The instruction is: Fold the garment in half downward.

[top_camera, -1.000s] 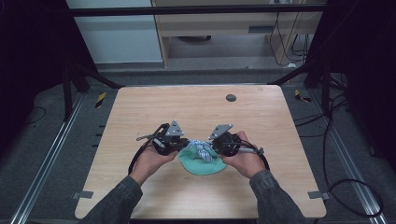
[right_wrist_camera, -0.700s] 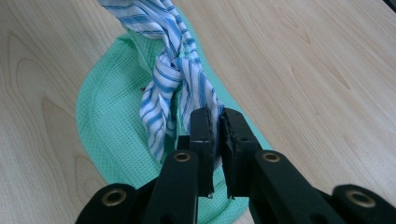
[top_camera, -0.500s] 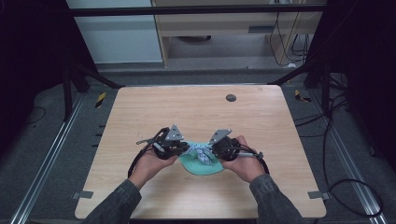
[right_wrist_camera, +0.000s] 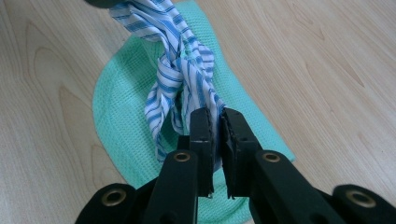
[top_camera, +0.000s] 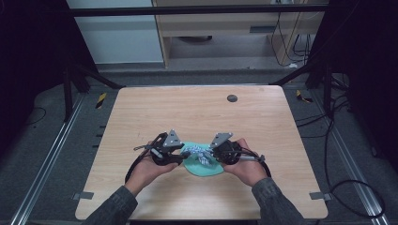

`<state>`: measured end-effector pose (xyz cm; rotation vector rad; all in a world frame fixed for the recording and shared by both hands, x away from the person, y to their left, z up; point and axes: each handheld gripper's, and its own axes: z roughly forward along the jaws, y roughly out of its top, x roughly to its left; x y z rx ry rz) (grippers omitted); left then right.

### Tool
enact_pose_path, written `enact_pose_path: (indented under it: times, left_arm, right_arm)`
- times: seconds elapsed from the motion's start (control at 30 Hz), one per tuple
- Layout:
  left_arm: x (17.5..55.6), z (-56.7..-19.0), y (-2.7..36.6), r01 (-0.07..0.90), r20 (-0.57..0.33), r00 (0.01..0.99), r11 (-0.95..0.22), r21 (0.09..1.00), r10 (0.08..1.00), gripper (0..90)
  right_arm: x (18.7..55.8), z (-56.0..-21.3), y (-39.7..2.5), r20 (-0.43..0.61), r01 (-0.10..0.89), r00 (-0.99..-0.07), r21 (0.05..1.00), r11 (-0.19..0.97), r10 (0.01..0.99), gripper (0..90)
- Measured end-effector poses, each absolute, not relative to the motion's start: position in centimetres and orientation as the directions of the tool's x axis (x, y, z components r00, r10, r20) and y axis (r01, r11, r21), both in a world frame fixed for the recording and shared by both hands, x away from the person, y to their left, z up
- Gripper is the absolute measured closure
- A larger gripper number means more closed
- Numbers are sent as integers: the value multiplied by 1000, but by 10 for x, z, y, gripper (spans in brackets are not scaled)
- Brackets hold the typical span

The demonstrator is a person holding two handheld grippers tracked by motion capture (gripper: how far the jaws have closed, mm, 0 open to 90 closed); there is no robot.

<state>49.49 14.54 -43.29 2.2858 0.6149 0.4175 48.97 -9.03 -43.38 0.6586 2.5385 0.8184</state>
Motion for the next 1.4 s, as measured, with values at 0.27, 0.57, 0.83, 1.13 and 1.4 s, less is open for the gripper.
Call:
enact_pose_path:
  times: [0.27,0.57,0.83,1.13,1.4]
  left_arm:
    - [495,-443,147,332,81,843,-633,699,531,439]
    - [491,-454,148,327,79,855,-650,686,513,537]
    - [485,-457,151,318,76,860,-647,693,504,588]
    - [481,-463,153,318,73,862,-647,693,501,618]
    - [476,-465,157,313,72,861,-636,705,503,646]
  right_arm:
    - [485,-433,-90,-219,304,-816,624,720,535,830]
    - [476,-439,-92,-211,305,-823,620,723,528,823]
    - [468,-446,-91,-192,307,-832,622,720,521,813]
    - [465,-451,-93,-173,323,-826,635,702,536,683]
    - [462,-453,-89,-155,333,-828,637,695,539,621]
